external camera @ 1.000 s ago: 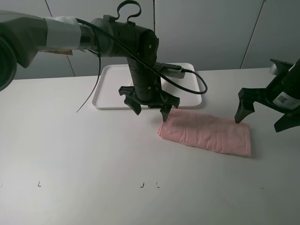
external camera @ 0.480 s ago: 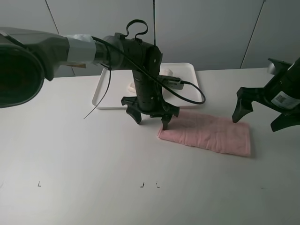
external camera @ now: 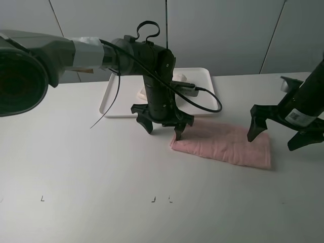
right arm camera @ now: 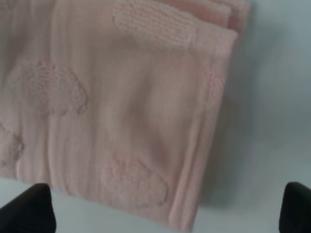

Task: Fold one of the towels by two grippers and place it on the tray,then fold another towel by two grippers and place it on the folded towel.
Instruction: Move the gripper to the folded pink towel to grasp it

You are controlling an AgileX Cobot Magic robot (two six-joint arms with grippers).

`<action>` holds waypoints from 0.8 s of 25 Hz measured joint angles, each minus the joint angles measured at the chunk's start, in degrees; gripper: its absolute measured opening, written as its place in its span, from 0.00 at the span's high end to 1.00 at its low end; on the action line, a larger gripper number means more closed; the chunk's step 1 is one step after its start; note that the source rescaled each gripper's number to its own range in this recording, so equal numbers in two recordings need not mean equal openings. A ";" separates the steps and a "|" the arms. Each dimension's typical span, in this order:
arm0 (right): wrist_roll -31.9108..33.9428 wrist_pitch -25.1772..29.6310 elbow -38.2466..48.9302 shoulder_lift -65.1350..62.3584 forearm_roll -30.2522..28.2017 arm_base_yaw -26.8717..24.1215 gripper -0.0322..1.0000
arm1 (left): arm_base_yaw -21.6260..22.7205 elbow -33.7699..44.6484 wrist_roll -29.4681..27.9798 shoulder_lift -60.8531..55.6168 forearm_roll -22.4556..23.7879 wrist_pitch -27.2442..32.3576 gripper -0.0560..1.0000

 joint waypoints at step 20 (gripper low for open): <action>-4.47 -3.55 -0.46 4.64 5.82 -4.67 0.00 | 0.00 0.00 2.15 0.00 -0.81 0.21 0.08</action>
